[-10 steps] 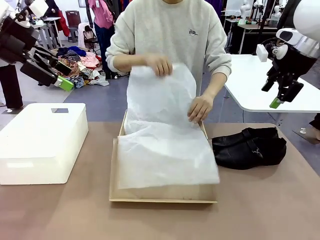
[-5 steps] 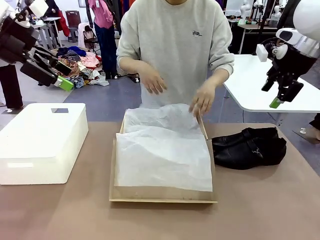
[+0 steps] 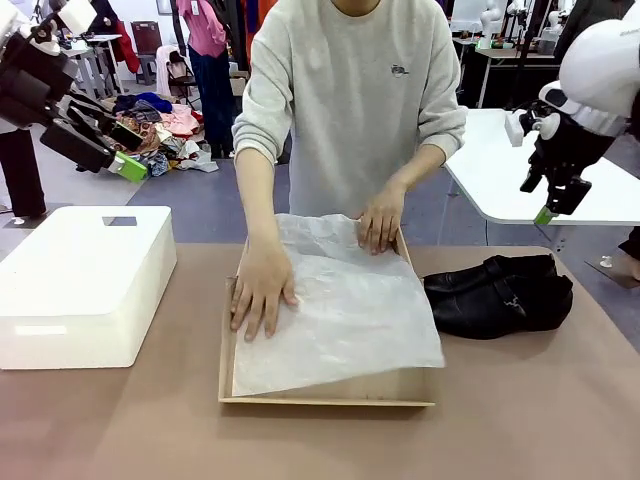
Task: Pack the shoes into the box.
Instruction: Place one shoe of the Shoes into the Shoes Box.
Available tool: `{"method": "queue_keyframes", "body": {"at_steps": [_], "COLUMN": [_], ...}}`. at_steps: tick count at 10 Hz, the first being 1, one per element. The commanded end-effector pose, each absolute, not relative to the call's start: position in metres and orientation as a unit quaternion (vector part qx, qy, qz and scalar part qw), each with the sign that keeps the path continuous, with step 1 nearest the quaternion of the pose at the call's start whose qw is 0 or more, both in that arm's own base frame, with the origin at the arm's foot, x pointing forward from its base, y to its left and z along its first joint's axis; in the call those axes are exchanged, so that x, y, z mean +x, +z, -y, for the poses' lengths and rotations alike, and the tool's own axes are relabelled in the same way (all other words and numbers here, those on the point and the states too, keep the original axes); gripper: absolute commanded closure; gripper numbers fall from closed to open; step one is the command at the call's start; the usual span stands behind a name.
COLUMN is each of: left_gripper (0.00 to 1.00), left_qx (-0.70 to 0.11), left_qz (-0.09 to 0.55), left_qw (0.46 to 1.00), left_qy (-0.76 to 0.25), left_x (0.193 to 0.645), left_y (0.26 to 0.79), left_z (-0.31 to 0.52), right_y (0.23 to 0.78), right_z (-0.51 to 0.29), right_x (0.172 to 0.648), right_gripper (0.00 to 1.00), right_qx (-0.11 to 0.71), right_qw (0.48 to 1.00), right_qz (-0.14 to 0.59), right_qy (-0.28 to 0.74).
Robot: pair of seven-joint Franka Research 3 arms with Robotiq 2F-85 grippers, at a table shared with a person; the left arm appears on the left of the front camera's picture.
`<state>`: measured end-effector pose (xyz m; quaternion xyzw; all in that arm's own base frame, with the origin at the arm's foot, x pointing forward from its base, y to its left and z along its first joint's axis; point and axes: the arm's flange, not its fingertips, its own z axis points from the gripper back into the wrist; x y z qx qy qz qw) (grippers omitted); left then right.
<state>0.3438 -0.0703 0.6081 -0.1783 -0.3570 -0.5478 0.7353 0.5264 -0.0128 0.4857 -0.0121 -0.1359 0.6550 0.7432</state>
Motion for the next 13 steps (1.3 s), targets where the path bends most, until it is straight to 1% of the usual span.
{"method": "queue_keyframes", "body": {"at_steps": [1, 6, 8, 9, 13], "left_gripper": [0.00, 0.00, 0.00, 0.00, 0.00], "left_qx": [-0.183, -0.183, -0.183, -0.183, -0.183], "left_qz": [0.360, 0.360, 0.360, 0.360, 0.360], "left_qw": [0.730, 0.730, 0.730, 0.730, 0.730], "left_qy": [-0.552, -0.552, -0.552, -0.552, -0.552], "left_x": [0.344, 0.344, 0.344, 0.344, 0.344], "left_y": [0.608, 0.608, 0.608, 0.608, 0.608], "left_z": [0.070, 0.070, 0.070, 0.070, 0.070], "right_y": [0.473, 0.431, 0.429, 0.425, 0.425], "right_z": [0.021, 0.038, 0.038, 0.035, 0.035], "right_x": [0.546, 0.573, 0.572, 0.567, 0.567], "right_gripper": [0.00, 0.00, 0.00, 0.00, 0.00], "right_qx": [-0.033, -0.011, 0.003, -0.011, -0.011], "right_qw": [0.725, 0.732, 0.740, 0.742, 0.742], "right_qz": [0.130, 0.122, 0.112, 0.108, 0.108], "right_qy": [0.676, 0.670, 0.664, 0.661, 0.661]}}
